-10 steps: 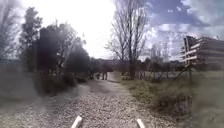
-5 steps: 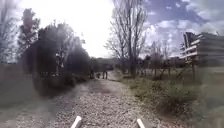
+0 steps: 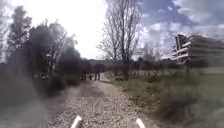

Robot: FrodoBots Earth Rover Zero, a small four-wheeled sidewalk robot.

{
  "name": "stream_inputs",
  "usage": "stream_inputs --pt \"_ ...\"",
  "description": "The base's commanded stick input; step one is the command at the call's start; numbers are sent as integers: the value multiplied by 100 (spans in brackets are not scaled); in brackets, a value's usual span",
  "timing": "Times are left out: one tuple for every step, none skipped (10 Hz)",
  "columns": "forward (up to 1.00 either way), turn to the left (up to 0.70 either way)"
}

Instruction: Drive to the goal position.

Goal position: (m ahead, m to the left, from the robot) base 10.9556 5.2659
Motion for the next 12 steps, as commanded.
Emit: stream_inputs --pt "30 0" --pt "30 0" --pt "30 0" --pt "30 0" --pt "30 0" --pt "30 0" --pt "30 0" --pt "30 0" --pt "30 0" --pt "30 0" --pt "30 0" --pt "30 0"
